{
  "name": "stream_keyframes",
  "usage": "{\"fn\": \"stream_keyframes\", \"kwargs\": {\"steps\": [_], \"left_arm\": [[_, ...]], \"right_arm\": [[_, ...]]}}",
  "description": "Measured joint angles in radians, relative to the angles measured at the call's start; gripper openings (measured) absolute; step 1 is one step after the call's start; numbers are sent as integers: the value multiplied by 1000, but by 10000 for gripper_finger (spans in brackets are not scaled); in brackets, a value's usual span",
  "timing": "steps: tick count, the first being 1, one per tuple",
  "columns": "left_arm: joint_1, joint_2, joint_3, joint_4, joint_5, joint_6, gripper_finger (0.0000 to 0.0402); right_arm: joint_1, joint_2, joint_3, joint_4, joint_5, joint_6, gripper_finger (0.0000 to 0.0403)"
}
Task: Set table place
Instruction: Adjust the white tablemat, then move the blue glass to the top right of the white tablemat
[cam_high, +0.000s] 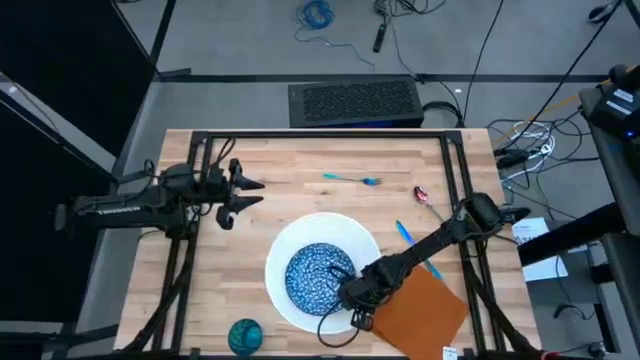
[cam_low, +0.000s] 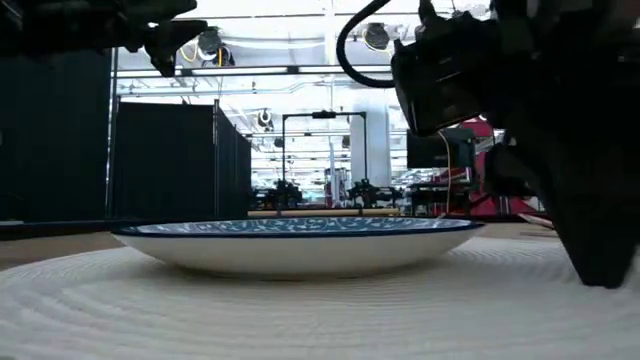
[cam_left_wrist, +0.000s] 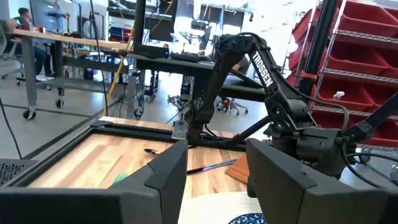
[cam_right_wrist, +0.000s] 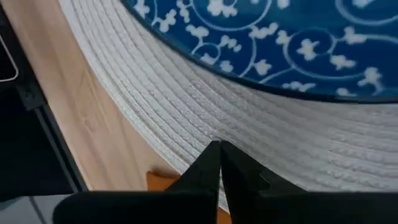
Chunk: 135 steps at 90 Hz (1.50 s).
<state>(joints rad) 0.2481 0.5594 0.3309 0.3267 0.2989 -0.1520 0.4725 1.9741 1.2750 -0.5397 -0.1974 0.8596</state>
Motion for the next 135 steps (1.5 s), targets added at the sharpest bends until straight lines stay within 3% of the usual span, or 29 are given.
{"fn": "stream_keyframes", "kwargs": {"steps": [19,39,53,79,106,124,135], "left_arm": [[0,0,0,0,0,1,151],[0,0,0,-9,0,1,151],[0,1,0,-84,0,-51,151],[-48,0,0,-159,67,-185,151],[-239,1,35,-228,91,-564,150],[-420,8,199,-350,-93,-548,148],[-512,36,335,-629,-215,-525,147]], "right_arm": [[-29,-114,3,-36,76,-26,55],[-41,-204,3,-45,83,-51,133],[-63,-283,5,-68,196,-110,169],[-32,-473,5,-221,525,-195,173],[42,-627,-72,-327,786,-191,169],[18,-768,-258,-232,828,-125,169],[32,-841,-413,-26,822,-86,169]]}}
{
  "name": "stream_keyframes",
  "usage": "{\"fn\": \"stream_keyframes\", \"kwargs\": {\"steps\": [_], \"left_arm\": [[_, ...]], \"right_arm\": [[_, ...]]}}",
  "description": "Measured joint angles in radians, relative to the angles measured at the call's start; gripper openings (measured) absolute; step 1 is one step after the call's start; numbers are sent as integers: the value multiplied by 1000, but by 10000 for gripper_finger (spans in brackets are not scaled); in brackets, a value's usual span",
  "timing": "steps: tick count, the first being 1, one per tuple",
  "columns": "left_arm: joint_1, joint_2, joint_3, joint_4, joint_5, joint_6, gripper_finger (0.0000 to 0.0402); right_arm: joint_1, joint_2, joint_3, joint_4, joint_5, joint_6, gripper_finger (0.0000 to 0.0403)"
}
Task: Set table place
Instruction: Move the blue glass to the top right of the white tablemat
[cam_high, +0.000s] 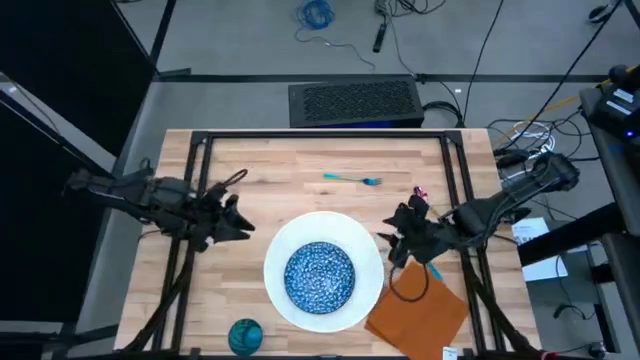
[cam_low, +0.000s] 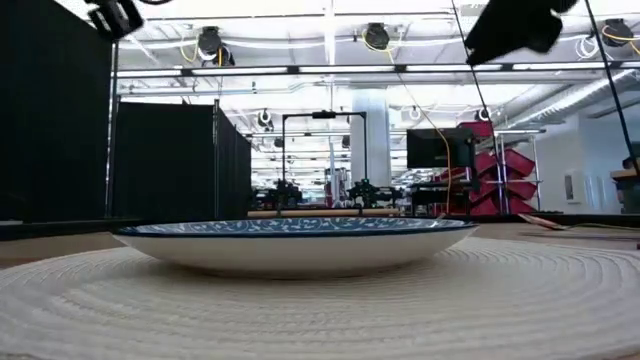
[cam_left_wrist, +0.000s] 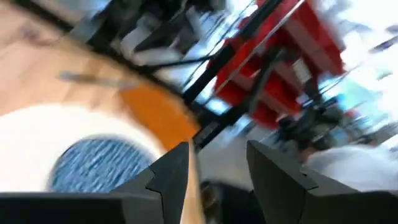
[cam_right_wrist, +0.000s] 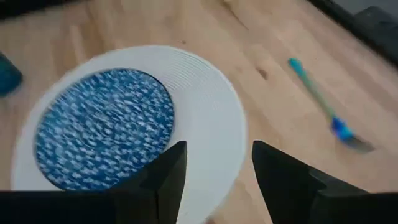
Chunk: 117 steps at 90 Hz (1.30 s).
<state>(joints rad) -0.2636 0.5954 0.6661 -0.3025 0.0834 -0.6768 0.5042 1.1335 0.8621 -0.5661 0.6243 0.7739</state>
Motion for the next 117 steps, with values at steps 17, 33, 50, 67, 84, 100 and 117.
{"fn": "stream_keyframes", "kwargs": {"steps": [17,33,50,67,84,100,117], "left_arm": [[-156,85,92,-261,-70,-121,147],[-289,186,92,-270,-79,-208,147],[-359,285,91,-240,-61,-245,147],[-453,328,149,-222,-13,-340,147],[-529,389,247,-218,-78,-415,147],[-572,540,309,-221,-89,-436,147],[-589,673,317,-269,-93,-445,147]], "right_arm": [[49,-59,-153,310,2,25,169],[70,-57,-165,437,83,-53,169],[74,-57,-165,488,107,-120,169],[74,-56,-165,484,106,-133,169],[71,-56,-165,484,106,-148,169],[71,-56,-165,484,105,-157,169],[71,-56,-165,487,103,-176,169]]}}
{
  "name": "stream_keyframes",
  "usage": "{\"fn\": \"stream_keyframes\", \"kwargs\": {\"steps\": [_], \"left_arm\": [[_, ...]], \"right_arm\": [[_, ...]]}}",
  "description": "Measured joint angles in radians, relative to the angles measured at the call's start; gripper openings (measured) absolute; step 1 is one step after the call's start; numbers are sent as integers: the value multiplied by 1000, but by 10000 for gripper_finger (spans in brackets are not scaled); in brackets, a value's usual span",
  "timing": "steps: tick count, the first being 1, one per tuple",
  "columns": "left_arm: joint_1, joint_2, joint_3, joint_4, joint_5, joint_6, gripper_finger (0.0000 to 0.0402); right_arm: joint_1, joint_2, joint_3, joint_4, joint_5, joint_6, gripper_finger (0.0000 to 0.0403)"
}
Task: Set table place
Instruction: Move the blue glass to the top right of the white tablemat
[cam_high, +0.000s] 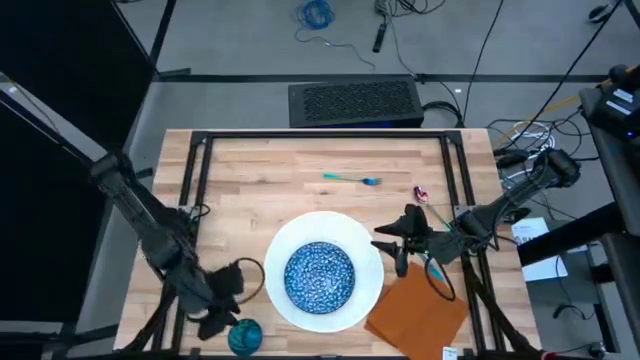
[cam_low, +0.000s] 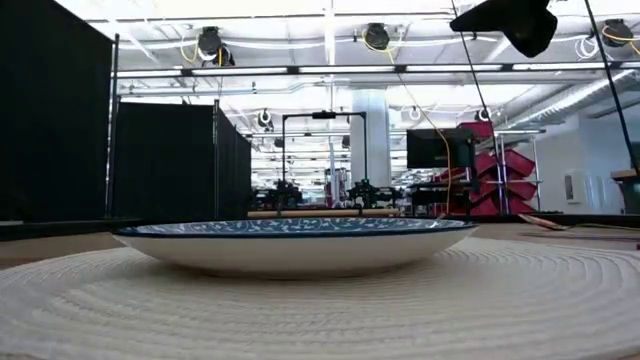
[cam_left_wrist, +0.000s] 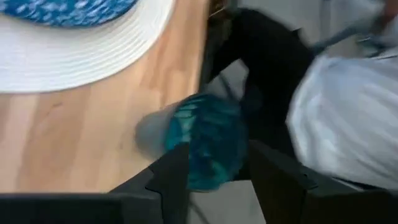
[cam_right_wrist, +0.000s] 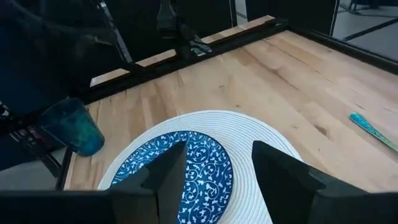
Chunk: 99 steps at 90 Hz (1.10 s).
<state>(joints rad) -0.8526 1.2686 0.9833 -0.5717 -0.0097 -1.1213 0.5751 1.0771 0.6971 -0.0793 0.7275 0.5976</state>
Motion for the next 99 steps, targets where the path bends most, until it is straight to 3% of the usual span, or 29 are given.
{"fn": "stream_keyframes", "kwargs": {"steps": [41,99], "left_arm": [[-1,91,0,-72,-9,14,147],[-1,216,0,-37,20,37,147]], "right_arm": [[-6,0,0,1,-26,-8,169],[-6,0,0,0,-27,-16,169]]}}
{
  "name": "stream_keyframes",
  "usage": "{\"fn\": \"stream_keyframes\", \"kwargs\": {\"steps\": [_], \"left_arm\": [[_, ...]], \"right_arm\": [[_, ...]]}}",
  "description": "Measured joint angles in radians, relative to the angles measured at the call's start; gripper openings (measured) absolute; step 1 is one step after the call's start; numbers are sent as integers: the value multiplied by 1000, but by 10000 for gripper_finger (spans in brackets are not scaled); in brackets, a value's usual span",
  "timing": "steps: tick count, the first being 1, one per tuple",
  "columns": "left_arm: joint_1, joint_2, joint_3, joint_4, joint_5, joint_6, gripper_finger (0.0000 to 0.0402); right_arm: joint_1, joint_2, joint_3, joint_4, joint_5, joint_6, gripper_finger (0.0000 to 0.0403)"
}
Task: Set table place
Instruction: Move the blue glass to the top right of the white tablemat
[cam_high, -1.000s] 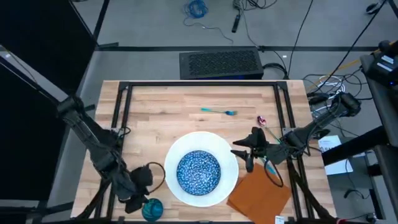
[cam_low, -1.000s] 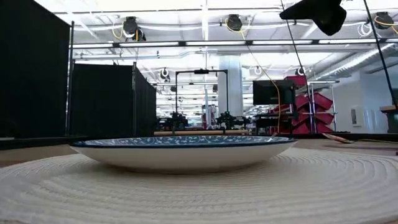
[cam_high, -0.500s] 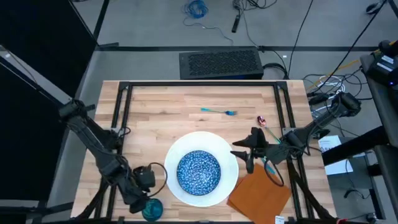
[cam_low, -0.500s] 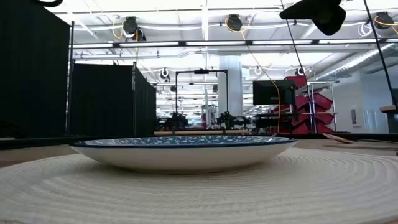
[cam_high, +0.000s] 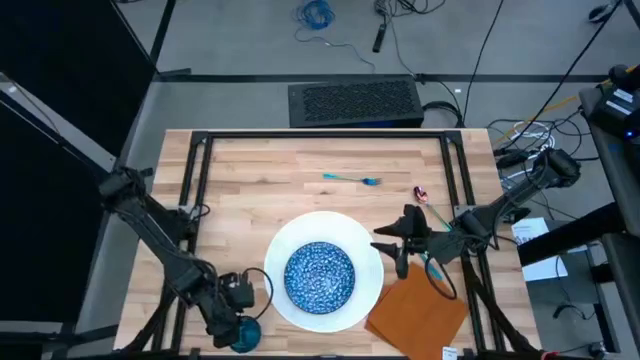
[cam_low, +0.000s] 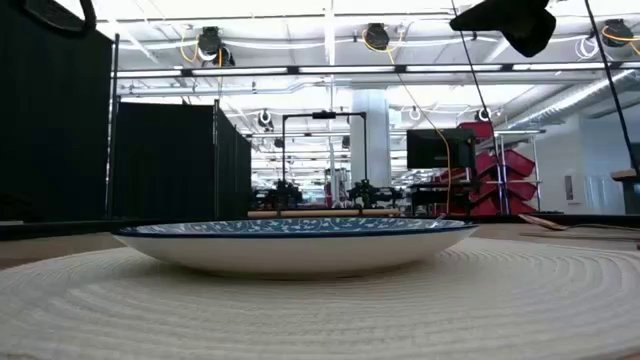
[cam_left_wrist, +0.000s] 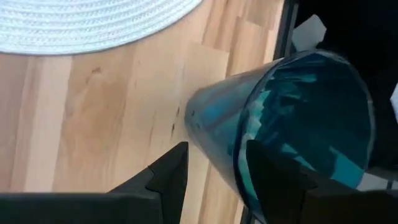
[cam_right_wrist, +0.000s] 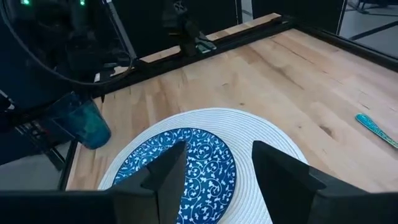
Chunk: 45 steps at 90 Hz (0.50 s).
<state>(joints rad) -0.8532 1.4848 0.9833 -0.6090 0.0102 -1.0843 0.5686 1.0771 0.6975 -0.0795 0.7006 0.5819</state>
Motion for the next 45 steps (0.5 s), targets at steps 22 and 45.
{"fn": "stream_keyframes", "kwargs": {"steps": [22,45], "left_arm": [[27,61,-20,-4,-6,54,146],[67,57,-16,-25,-42,169,12]], "right_arm": [[0,0,0,0,0,0,169],[0,-8,0,0,0,0,169]]}}
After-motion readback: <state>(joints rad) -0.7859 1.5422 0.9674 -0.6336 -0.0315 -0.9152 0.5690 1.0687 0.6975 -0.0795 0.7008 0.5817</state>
